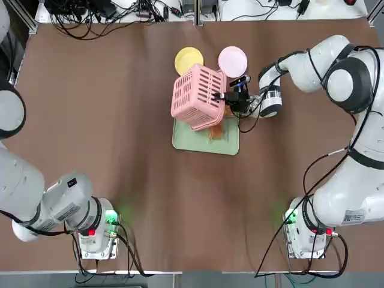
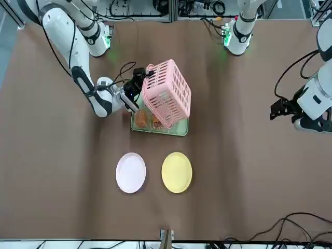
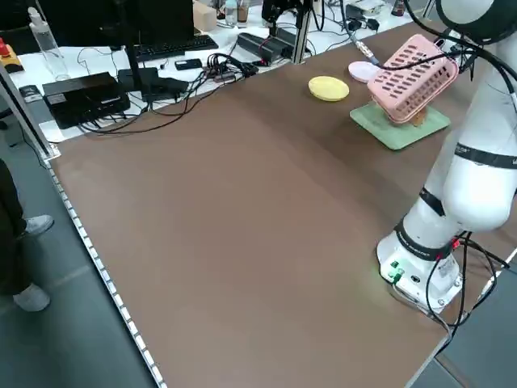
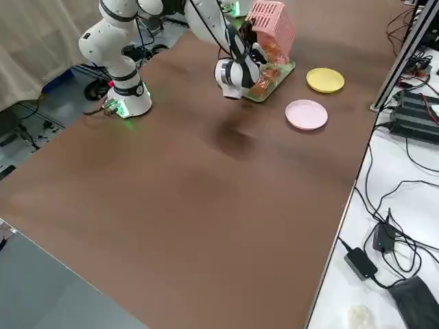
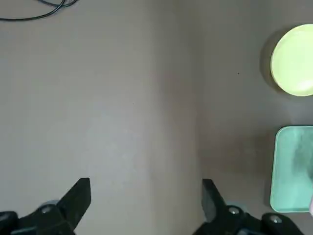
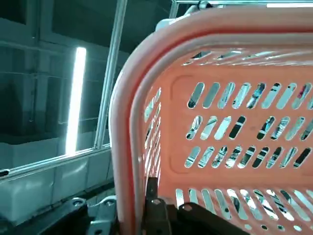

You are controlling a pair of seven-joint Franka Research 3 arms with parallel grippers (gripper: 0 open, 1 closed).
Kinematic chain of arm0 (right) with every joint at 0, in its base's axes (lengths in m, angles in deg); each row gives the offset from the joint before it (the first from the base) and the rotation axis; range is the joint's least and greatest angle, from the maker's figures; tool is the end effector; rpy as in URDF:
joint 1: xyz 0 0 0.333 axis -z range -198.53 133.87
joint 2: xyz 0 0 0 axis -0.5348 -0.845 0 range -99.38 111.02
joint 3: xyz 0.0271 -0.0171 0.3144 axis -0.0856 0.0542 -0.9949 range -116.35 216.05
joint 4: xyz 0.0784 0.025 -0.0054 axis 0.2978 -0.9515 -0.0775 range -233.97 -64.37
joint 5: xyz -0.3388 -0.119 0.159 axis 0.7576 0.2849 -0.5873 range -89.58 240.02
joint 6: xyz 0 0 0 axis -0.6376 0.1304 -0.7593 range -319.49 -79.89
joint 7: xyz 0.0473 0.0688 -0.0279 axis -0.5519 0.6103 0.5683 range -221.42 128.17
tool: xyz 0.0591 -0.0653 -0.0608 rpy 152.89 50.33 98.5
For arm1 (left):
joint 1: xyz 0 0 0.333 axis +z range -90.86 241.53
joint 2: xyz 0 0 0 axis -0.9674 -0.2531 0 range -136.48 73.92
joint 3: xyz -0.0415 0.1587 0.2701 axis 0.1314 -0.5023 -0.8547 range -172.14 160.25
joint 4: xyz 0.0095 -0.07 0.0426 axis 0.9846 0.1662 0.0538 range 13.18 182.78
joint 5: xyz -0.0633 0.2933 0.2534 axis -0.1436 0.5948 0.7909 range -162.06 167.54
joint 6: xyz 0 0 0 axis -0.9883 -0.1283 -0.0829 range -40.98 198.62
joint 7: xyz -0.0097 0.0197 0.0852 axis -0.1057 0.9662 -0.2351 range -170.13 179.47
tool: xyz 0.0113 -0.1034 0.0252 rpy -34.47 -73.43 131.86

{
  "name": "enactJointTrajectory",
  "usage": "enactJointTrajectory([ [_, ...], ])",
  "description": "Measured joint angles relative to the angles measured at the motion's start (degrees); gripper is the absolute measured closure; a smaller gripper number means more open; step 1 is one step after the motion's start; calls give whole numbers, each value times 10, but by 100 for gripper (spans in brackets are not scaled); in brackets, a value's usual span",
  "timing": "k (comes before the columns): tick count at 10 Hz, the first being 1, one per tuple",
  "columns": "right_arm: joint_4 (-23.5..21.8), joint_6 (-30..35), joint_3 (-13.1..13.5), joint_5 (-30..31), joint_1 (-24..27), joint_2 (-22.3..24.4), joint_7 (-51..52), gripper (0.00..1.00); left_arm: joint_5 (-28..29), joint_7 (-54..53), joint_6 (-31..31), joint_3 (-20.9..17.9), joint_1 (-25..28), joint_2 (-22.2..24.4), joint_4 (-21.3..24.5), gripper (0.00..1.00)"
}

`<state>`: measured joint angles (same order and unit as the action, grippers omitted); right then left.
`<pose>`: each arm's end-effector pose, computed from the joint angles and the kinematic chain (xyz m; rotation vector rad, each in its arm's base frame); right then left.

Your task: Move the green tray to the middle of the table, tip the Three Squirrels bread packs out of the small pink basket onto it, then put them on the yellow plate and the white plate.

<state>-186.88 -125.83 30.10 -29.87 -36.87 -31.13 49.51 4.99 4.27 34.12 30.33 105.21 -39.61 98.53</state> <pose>0.3916 0.3160 0.1865 -0.9497 -0.2555 -0.1593 0.6009 -0.0415 0.5544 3.0876 -0.1837 0.0375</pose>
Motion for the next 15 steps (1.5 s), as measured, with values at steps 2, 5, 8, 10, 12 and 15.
enactJointTrajectory([
  [2,3,7,-1,-1,-4,-11,4,93,0,0,0,0,0,0,0,0],
  [5,37,7,-2,-42,-38,-37,12,93,0,0,0,0,0,0,0,0],
  [8,56,7,-3,-56,-56,-42,12,93,2,0,0,0,0,0,-1,0],
  [10,58,7,-9,-76,-60,-42,12,93,6,0,0,0,0,0,-1,0],
  [12,65,7,-18,-98,-68,-42,11,93,21,0,0,0,0,0,-1,0],
  [15,72,6,-18,-108,-77,-42,10,93,22,0,0,1,-1,0,-1,0],
])
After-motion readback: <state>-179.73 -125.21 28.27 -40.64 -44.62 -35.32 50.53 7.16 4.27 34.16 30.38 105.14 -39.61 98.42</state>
